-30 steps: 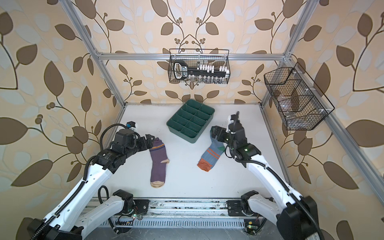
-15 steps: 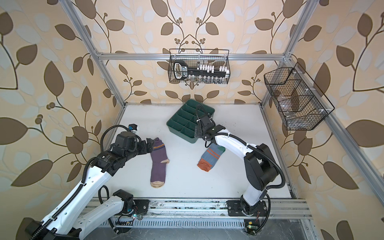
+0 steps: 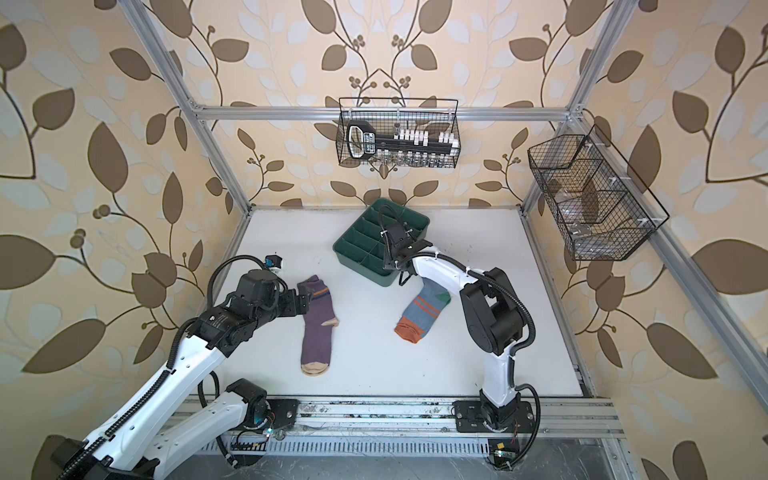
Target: Roll the socks
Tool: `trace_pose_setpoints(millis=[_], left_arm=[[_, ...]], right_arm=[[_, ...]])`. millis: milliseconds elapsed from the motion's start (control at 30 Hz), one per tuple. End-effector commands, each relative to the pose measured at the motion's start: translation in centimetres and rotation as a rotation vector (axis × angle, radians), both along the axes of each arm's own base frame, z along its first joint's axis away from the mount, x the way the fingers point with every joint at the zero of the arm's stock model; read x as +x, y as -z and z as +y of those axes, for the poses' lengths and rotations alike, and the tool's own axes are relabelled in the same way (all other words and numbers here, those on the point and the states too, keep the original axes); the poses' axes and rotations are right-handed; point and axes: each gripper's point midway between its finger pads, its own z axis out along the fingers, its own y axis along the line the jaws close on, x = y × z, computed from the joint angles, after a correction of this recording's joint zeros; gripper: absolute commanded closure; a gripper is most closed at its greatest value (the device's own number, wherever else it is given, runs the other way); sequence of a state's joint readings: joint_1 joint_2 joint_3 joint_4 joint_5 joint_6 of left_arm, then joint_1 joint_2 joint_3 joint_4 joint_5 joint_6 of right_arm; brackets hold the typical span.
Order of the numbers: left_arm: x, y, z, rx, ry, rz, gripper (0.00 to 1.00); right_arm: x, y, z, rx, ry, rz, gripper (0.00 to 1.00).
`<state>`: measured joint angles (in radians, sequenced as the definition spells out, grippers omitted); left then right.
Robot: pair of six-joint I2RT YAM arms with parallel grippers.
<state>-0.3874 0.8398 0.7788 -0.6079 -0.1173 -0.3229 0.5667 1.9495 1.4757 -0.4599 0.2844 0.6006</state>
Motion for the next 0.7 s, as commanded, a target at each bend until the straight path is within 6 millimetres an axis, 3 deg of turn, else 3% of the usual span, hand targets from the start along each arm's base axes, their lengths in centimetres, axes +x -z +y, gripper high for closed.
trace_pose_setpoints(millis=[0, 233, 500, 667], left_arm=[[0.2, -0.4, 0.1, 0.021, -0.003, -0.036, 0.03], [0.3, 0.0, -0.3, 0.033, 0.015, -0.04, 0.03], [0.4, 0.5, -0.7, 0.032, 0.025, -0.042, 0.02], [0.4, 0.8, -0.8, 0.041, 0.028, -0.042, 0.01]], right_arm=[[0.1, 1.2, -0.1, -0.033, 0.0, 0.034, 0.35], [0.7, 2.4, 0.3, -0.05, -0.012, 0.049, 0.52], [1.9, 2.8, 2.0, -0.073, -0.068, 0.058, 0.84], [2.2, 2.6, 3.9, -0.144, -0.146, 0.045, 0.9]])
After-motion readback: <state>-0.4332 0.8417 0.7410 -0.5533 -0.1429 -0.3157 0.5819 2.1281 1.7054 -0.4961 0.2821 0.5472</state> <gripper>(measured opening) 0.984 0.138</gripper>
